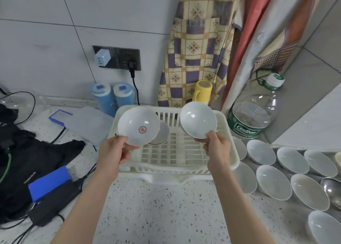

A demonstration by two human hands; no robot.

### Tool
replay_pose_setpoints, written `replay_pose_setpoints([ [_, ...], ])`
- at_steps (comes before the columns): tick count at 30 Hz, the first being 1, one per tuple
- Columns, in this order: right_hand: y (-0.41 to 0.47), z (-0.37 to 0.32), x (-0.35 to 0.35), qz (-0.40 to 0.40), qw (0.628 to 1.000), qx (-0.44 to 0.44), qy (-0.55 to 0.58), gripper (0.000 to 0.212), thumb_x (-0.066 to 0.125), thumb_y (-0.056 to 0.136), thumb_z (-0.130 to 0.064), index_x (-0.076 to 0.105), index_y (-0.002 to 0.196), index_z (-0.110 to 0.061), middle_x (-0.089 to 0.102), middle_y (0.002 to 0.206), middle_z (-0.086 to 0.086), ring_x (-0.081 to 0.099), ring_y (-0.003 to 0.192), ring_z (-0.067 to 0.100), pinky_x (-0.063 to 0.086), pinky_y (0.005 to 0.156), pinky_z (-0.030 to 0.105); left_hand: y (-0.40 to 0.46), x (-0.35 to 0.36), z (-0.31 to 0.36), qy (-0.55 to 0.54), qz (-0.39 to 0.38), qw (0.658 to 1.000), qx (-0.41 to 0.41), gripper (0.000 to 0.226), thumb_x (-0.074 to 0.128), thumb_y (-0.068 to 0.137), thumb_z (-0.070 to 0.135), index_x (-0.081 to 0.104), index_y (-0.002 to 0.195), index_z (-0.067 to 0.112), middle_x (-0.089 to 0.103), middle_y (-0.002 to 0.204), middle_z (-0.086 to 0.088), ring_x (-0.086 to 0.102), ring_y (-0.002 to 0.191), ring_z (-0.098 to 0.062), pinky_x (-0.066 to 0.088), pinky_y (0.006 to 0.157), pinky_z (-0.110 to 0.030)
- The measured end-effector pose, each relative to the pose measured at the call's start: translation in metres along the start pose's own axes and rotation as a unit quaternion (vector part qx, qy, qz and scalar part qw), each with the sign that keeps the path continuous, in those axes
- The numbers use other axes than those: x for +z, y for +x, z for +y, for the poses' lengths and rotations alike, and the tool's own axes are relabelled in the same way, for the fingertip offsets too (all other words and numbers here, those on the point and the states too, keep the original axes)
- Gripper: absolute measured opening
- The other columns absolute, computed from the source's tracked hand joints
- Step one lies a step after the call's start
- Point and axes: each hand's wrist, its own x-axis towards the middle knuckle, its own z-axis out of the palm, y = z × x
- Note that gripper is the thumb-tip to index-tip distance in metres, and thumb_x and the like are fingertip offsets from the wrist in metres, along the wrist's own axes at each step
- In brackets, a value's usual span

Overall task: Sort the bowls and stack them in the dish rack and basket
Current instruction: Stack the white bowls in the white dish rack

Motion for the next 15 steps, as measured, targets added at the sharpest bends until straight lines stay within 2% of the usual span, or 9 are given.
replay_pose_setpoints([
  [4,0.017,0.014,0.037,-0.029,0.999,0.013,-0.042,0.019,0.05,0.084,-0.014,0.068,0.08,-0.008,0.072,0.063,0.011,0.038,0.04,0.003,0.035,0.041,0.017,0.028,0.005,0.001,-0.063,0.017,0.998,-0.011,0.016,0.051,0.09,0.013,0.063,0.09,0.003,0.076,0.076,-0.017,0.032,0.035,-0.01,0.025,0.034,-0.017],
  [8,0.036,0.027,0.062,-0.048,0.994,0.014,-0.097,0.027,0.05,0.085,-0.013,0.067,0.066,-0.014,0.071,0.06,0.01,0.045,0.048,0.006,0.037,0.051,0.025,0.056,0.014,0.006,-0.114,0.043,0.992,-0.021,0.015,0.052,0.089,0.015,0.061,0.086,0.003,0.074,0.067,-0.016,0.032,0.034,-0.011,0.024,0.033,-0.017],
  [13,0.054,0.04,0.085,-0.09,0.979,-0.017,-0.182,0.028,0.047,0.086,-0.009,0.063,0.066,-0.001,0.066,0.056,0.008,0.048,0.039,-0.002,0.038,0.046,0.016,0.075,0.026,0.003,-0.122,0.035,0.991,-0.036,0.019,0.052,0.09,0.017,0.062,0.079,0.004,0.074,0.07,-0.018,0.034,0.035,-0.01,0.024,0.034,-0.017],
  [15,0.059,0.046,0.09,-0.108,0.973,-0.02,-0.204,0.028,0.047,0.087,-0.01,0.062,0.066,-0.001,0.065,0.052,0.002,0.049,0.044,0.001,0.038,0.05,0.021,0.078,0.027,-0.003,-0.128,0.028,0.991,-0.041,0.02,0.052,0.09,0.016,0.063,0.078,0.005,0.074,0.071,-0.018,0.034,0.035,-0.01,0.024,0.034,-0.018],
])
